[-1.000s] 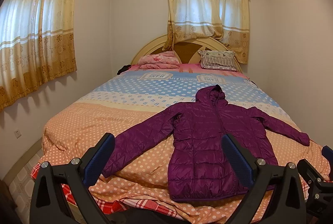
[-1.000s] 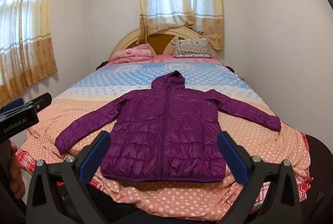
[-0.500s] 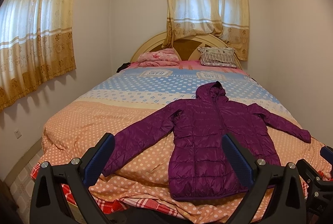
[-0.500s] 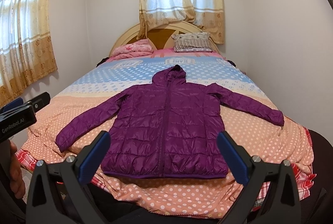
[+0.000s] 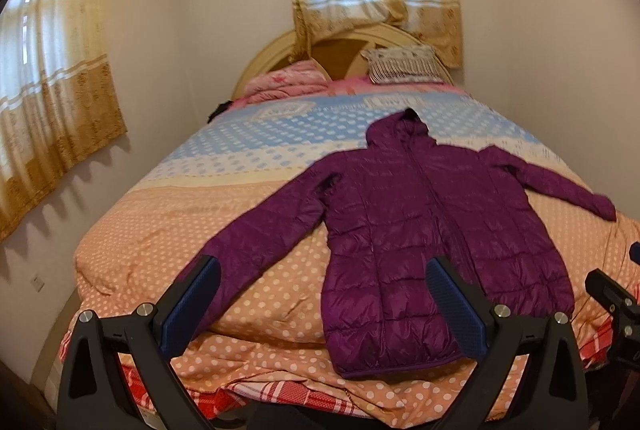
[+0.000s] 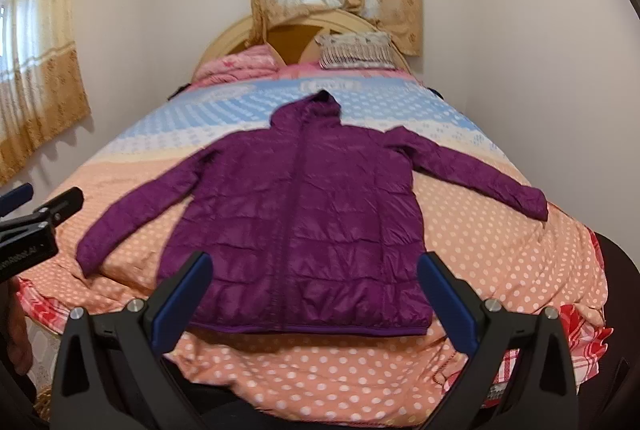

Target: Fold large clothes

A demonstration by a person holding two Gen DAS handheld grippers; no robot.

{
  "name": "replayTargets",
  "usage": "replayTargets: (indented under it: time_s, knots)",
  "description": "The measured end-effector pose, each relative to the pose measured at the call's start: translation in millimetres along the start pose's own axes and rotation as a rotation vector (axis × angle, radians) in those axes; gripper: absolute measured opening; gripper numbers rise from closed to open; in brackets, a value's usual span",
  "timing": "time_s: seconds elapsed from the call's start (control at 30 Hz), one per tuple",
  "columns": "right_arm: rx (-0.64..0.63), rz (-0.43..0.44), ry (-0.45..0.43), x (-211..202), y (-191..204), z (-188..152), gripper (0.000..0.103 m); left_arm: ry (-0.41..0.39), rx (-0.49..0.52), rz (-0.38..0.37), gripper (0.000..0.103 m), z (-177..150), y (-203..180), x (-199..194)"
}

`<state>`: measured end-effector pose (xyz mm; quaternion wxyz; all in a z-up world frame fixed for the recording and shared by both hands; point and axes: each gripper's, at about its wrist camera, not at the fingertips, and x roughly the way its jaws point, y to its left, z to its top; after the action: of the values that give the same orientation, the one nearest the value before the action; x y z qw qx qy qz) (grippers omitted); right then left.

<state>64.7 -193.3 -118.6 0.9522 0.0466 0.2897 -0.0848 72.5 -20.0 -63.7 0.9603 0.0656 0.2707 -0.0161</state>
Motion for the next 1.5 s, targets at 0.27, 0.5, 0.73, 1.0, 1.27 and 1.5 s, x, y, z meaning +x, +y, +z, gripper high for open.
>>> replayTargets:
  time_s: [0.27,0.5,0.73,1.0,1.27,1.5]
  knots:
    - [0.029,-0.069,0.098,68,-40,-5,0.103,0.049,0.056,-0.048,0.102,9,-20,69]
    - [0.142,-0.164,0.149,121,-109,10,0.103,0.066,0.104,-0.041,0.102,29,-41,135]
    - [0.332,-0.309,0.18,153,-224,42,0.103,0.057,0.143,-0.037,0.102,53,-59,196]
    - [0.562,-0.504,0.183,167,-347,55,0.103,0.074,0.141,-0.008,0.102,68,-65,266]
    - [0.663,-0.467,0.274,207,-398,51,0.067,0.148,0.136,0.052,0.102,70,-67,335]
    - [0.628,-0.401,0.258,216,-407,44,0.021,0.204,0.13,0.082,0.102,65,-66,370]
